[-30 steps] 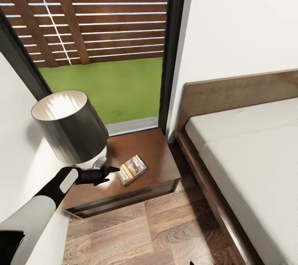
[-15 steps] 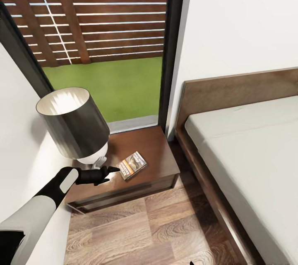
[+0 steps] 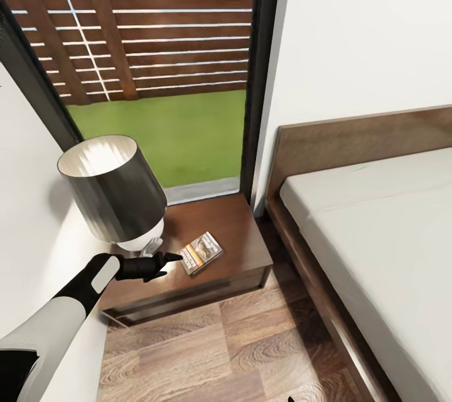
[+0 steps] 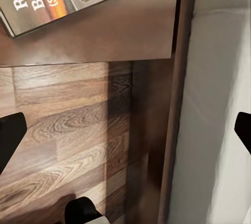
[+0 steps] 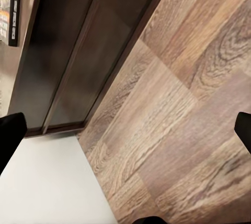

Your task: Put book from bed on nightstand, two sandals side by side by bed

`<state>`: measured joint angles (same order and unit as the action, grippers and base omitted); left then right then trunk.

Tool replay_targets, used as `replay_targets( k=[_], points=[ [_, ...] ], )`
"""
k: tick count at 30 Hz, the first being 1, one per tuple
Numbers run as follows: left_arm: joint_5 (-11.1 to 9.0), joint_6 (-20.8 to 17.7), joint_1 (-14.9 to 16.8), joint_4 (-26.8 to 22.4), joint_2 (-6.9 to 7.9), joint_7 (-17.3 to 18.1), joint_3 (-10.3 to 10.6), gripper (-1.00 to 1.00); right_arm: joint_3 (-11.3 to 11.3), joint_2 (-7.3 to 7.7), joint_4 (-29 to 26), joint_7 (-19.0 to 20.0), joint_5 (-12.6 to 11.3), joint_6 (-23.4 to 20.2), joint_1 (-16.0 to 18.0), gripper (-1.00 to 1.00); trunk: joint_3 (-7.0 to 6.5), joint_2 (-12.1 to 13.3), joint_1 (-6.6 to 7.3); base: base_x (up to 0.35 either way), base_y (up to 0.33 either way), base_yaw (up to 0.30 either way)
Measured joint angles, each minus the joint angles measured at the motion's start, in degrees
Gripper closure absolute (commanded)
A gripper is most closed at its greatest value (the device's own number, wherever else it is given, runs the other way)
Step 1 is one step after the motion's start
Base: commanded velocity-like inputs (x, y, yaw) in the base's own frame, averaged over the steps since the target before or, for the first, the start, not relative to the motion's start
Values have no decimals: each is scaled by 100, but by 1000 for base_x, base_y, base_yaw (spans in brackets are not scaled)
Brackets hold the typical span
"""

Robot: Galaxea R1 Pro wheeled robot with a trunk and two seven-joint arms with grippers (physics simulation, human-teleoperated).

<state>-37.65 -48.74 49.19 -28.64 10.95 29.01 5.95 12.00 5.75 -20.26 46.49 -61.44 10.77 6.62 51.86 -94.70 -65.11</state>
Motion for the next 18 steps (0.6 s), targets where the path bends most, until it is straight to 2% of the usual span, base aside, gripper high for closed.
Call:
replay_targets(
  k=[18],
  points=[
    [37,21,-74,42,-4,194,19,-100,0,0,1,2,0,0,2,-100,-158,0,0,0,0,0]
  ],
)
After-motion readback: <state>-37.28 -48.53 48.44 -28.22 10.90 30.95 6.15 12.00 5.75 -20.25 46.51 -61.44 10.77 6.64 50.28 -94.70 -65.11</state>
